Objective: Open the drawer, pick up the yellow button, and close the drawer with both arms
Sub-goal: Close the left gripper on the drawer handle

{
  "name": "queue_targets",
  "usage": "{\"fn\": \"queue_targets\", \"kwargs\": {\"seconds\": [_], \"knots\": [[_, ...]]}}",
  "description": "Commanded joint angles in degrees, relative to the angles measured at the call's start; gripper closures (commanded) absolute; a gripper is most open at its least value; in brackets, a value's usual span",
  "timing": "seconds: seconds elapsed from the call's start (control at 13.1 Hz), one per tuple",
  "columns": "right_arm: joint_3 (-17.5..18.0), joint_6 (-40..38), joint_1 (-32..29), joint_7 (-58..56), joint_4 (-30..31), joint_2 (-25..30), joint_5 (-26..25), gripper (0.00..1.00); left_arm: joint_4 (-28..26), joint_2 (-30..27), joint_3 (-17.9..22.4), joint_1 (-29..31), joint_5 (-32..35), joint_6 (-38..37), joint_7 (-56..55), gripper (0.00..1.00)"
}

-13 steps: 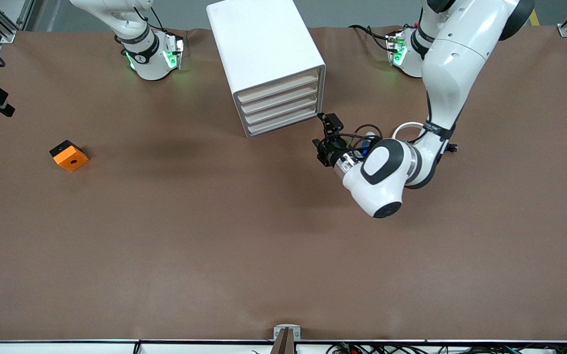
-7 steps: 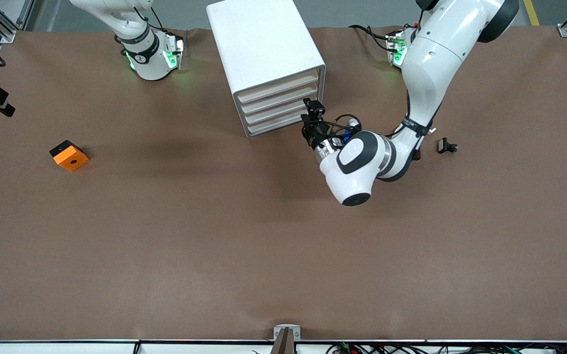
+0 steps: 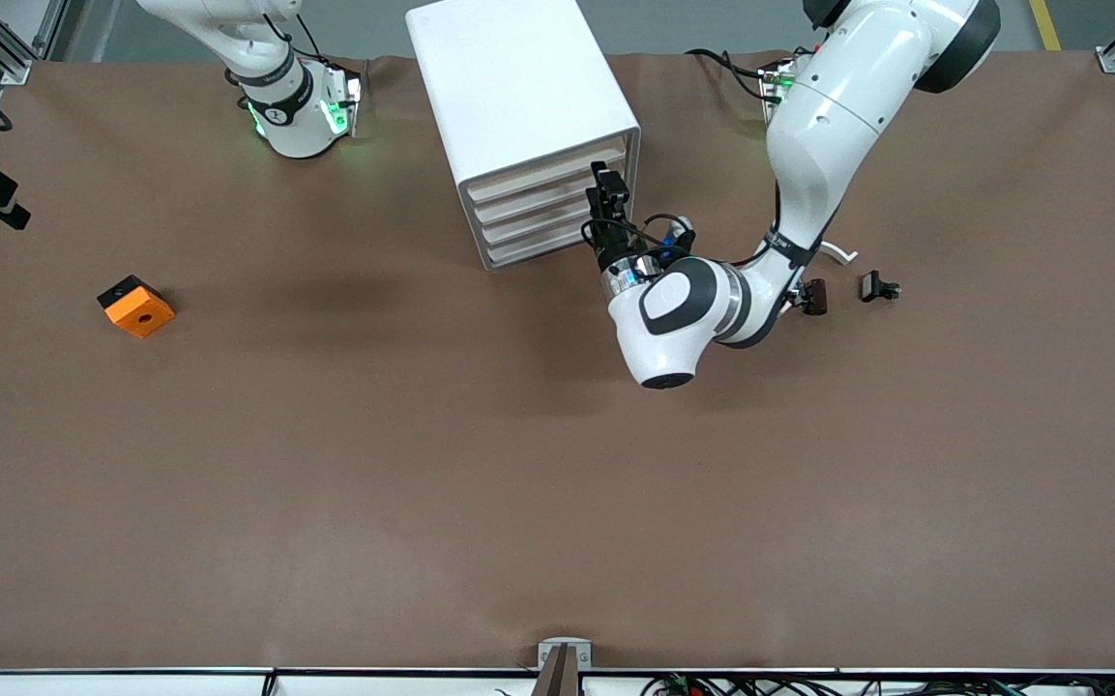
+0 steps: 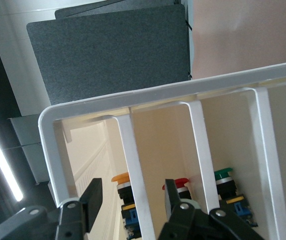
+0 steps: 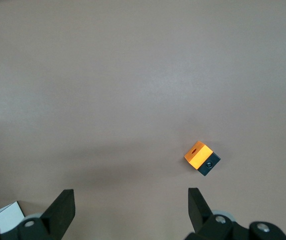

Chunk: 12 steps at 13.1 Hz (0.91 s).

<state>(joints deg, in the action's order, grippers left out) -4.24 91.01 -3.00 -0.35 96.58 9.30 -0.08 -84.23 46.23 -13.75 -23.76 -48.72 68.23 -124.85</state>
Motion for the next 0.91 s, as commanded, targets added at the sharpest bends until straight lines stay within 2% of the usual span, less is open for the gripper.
{"fn": "queue_targets", "kwargs": {"seconds": [0.0, 0.38, 0.61, 0.84], "knots": [[0.64, 0.04, -0.78, 0.17, 0.19, 0.99, 0.79, 0.0, -1.2, -0.17, 0.21, -1.28, -1.29, -0.82, -1.53, 0.42], [0.64, -0.04, -0.78, -0.18, -0.6, 0.55, 0.79, 0.0, -2.87, -0.26, 0.13, -3.04, -1.29, -1.17, -2.59, 0.43], [0.64, -0.57, -0.78, -0.18, -0.86, 0.46, 0.87, 0.0, -3.05, -0.26, 0.13, -3.39, -1.29, -1.26, -2.59, 0.56], [0.64, -0.83, -0.78, -0.18, -1.74, 0.11, 0.87, 0.0, -3.14, -0.18, 0.13, -4.18, -1.29, -1.26, -2.59, 0.6]]}}
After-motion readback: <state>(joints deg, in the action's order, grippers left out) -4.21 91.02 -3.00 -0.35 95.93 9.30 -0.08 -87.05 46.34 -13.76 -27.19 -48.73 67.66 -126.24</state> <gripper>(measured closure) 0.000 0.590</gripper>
